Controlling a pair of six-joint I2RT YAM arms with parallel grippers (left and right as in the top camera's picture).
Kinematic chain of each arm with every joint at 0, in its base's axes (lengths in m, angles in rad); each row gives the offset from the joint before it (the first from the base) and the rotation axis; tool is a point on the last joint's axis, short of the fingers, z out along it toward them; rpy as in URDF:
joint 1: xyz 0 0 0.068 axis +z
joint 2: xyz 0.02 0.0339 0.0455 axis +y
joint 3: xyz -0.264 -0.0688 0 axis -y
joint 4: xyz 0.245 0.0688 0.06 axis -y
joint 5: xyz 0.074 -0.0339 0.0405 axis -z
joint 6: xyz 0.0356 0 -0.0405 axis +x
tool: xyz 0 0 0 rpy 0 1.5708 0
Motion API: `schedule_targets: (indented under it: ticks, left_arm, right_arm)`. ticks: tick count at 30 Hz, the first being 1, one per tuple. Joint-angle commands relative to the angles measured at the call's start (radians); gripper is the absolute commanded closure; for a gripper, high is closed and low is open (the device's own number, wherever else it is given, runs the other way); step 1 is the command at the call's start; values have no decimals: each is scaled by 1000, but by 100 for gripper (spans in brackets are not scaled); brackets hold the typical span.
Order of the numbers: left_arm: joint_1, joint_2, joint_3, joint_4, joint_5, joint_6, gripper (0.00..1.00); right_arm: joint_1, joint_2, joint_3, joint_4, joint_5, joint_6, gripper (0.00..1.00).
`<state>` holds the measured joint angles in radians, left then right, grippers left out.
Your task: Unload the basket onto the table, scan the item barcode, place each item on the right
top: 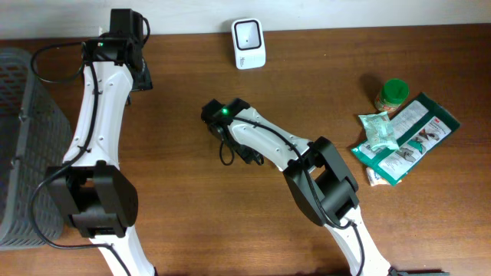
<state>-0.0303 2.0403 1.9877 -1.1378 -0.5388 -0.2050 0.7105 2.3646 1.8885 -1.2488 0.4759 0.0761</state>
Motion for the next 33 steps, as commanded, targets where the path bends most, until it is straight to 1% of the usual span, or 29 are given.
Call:
schedule_targets:
  ticks: [1,2,3,4,6,7,11,13,16,18,21,23,24,25,26,28,30,32,33]
  left_arm:
    - [1,-8,3,-1,0,1,1]
    - [1,-8,3,-1,0,1,1]
    - [1,-8,3,-1,0,1,1]
    - [1,-8,3,-1,0,1,1]
    - [1,-8,3,-1,0,1,1]
    - [1,-8,3,-1,0,1,1]
    - [1,-8,3,-1,0,1,1]
    - [1,-8,3,-1,0,1,1]
    - [1,-8,3,-1,0,1,1]
    - [1,-8,3,-1,0,1,1]
    - [1,-8,3,-1,0,1,1]
    - [1,-8,3,-1,0,1,1]
    - [1,-8,3,-1,0,1,1]
    - [1,-8,3,-1,0,1,1]
    - [1,-8,3,-1,0,1,1]
    - [1,-8,3,-1,0,1,1]
    - [1,-8,3,-1,0,1,1]
    - [1,-8,3,-1,0,1,1]
    - [1,-8,3,-1,0,1,1]
  right_arm:
    - [-6,18,-10,7,34,11,82]
    - [-6,18,-10,8,34,11,82]
    - [-6,18,-10,8,33,11,85]
    - [-6,18,-10,10,29,11,96]
    - [-5,14,14,-10,-11,11,96]
    - [-7,13,50,-33,-69,9,96]
    - [-44,10,196,-88,-367,-102,96]
    - [-80,9,227,-105,-615,-171,96]
    - [-166,17,196,-66,-967,-227,96]
    - [-223,17,139,-5,-1055,-225,96]
    - [-314,23,78,35,-1066,-206,96]
    - [-374,42,66,44,-996,-189,81]
    - [-389,47,64,46,-949,-172,81]
    - [-401,55,64,46,-907,-167,78]
    - [-419,63,64,45,-883,-164,62]
    - [-445,64,64,52,-857,-165,51]
    - [-465,64,64,60,-841,-165,32]
    - [-485,64,64,61,-829,-170,23]
    - [-494,64,65,61,-822,-196,22]
